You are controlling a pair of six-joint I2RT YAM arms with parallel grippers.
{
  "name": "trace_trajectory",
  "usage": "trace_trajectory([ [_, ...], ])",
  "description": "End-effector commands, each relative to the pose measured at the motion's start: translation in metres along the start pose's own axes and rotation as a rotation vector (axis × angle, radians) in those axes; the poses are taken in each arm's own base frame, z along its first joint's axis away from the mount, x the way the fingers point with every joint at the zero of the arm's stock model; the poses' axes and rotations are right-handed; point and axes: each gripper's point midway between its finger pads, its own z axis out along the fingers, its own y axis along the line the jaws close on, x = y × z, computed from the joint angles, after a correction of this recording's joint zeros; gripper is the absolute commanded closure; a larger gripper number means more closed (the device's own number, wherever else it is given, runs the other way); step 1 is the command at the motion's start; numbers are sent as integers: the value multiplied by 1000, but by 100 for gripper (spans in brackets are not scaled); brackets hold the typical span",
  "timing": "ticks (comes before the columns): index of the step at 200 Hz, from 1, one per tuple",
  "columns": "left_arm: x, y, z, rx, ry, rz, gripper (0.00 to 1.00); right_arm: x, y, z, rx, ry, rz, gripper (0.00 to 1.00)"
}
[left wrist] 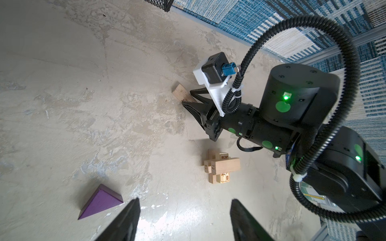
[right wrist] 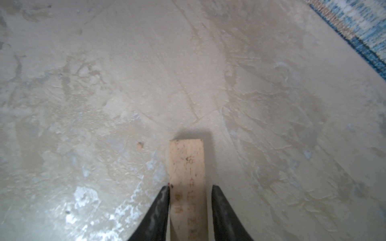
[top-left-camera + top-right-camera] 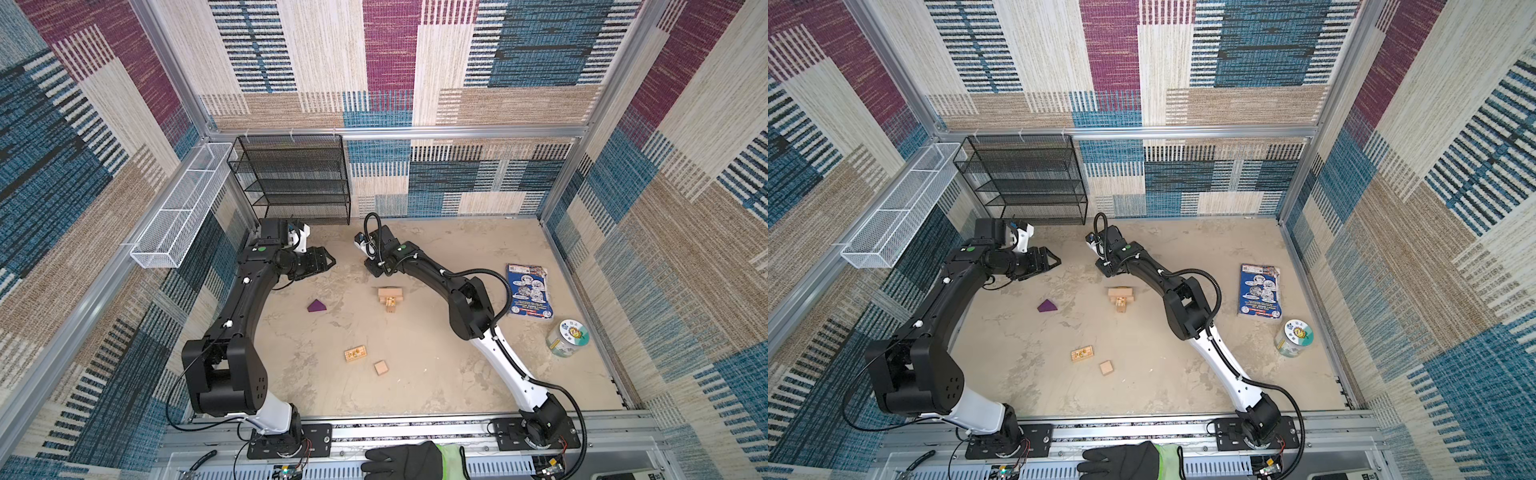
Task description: Build the wood block tower
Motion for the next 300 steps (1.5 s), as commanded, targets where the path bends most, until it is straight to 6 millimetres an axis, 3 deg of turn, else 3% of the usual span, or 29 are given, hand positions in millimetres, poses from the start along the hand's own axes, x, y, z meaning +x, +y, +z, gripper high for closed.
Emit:
trace_trajectory([
  [1,-2,-3,0,15,-2,-23,27,-16,-4,-7,12,-48,8,63],
  [163,-2,-3,1,17,0,-24,27,-11,-1,-5,2,-33,-5,75],
  [300,-2,-2,0,15,0,-25,27,-10,1,-5,-11,-30,7,74],
])
